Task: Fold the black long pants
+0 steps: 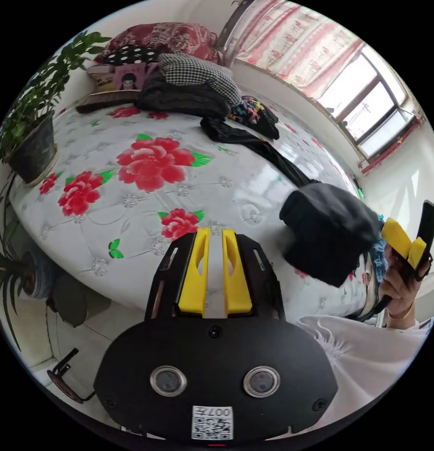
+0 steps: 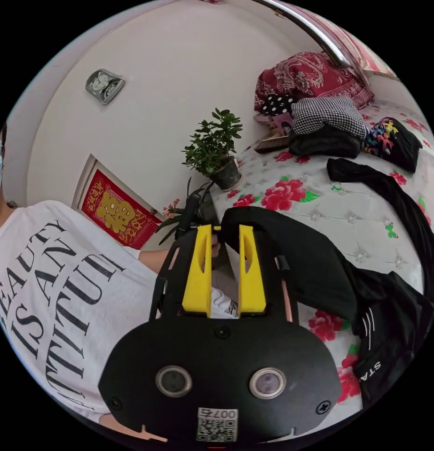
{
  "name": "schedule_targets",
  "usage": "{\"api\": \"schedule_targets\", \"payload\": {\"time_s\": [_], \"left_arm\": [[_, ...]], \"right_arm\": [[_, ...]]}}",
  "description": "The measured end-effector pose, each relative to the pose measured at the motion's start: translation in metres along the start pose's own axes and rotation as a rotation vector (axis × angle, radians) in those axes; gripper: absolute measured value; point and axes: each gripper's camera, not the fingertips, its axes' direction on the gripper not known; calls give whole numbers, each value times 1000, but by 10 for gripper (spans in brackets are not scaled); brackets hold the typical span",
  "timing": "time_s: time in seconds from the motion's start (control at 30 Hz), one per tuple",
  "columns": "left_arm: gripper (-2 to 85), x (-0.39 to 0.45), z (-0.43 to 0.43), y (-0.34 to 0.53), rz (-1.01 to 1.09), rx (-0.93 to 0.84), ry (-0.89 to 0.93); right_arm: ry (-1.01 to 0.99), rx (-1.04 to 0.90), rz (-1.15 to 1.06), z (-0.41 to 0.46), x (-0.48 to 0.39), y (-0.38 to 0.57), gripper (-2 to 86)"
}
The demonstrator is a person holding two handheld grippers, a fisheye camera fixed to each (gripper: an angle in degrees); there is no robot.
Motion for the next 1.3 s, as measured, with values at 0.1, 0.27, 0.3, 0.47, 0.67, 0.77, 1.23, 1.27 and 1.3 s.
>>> {"api": "schedule_targets", "payload": {"time_s": [0.1,0.27,0.3,0.47,0.67,0.77,1.23,1.27,1.3], "left_arm": [[55,-21,4,-2,-53,-58,-15],[74,-32,21,-2,-192,-143,110],[81,-31,27,-4,-216,-162,139],[119,-24,48,-28,-295,-189,220],[39,-11,65,-68,-349,-209,70],[-4,-8,63,-87,-343,-206,116],[-4,-46,-56,-59,-378,45,78],[2,-51,-50,-47,-428,20,79],[11,-55,-43,-37,-462,-5,104]], "right_arm": [[174,45,142,-38,30,71,32],[406,350,803,-190,114,308,42],[424,398,863,-208,117,336,43],[517,726,1170,-322,133,518,57],[475,781,1314,-357,188,602,65],[437,818,1318,-362,202,619,40],[506,759,1142,-407,103,682,-1],[497,749,1183,-398,104,697,-1],[485,751,1194,-394,104,703,-1]]}}
